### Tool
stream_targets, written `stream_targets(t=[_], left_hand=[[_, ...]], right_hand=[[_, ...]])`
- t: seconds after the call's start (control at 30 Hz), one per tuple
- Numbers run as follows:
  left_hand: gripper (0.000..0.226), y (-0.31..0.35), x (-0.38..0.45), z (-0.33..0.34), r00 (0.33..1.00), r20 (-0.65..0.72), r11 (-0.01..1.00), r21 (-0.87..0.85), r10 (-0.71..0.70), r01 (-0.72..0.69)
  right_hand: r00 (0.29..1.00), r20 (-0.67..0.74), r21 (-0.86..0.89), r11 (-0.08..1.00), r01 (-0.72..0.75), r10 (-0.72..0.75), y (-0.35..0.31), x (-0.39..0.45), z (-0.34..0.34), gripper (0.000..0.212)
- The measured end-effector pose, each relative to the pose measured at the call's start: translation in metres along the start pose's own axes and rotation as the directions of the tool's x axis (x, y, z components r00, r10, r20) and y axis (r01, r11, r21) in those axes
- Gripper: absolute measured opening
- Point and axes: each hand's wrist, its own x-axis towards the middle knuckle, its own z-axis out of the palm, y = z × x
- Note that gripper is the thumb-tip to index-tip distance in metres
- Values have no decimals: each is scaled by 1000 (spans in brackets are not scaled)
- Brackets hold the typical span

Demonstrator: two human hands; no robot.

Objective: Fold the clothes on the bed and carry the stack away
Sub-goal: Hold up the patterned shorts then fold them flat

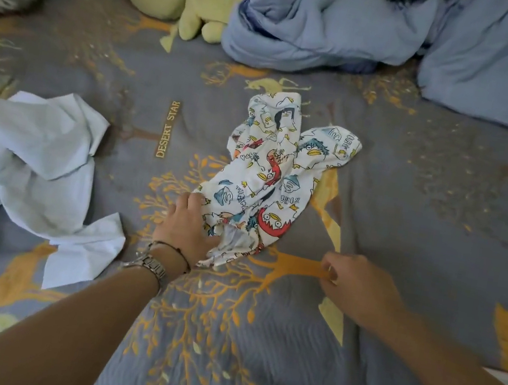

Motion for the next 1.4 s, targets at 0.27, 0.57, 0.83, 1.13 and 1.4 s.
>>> stream_targets(t=[0.27,0.57,0.83,1.13,1.4], left_hand=[[41,-18,19,2,986,131,990,-89,-98,111],[29,-20,-19,-1,997,71,957,-288,5,15],[34,-56,-33,-9,979,89,973,-158,183,-168],[36,-59,-56,-57,949,307,608,742,66,-283],[54,-20,-104,-70,964,155,846,465,214,-262]], right_hand=[[997,10,36,996,78,-78,-18,7,17,10],[945,-174,282,906,317,-276,-74,11,40,32],[965,24,216,944,248,-260,-85,17,52,51],[973,67,-168,959,229,-220,-50,-4,-36,33],[930,-142,-263,918,296,-340,-22,-61,-128,26]])
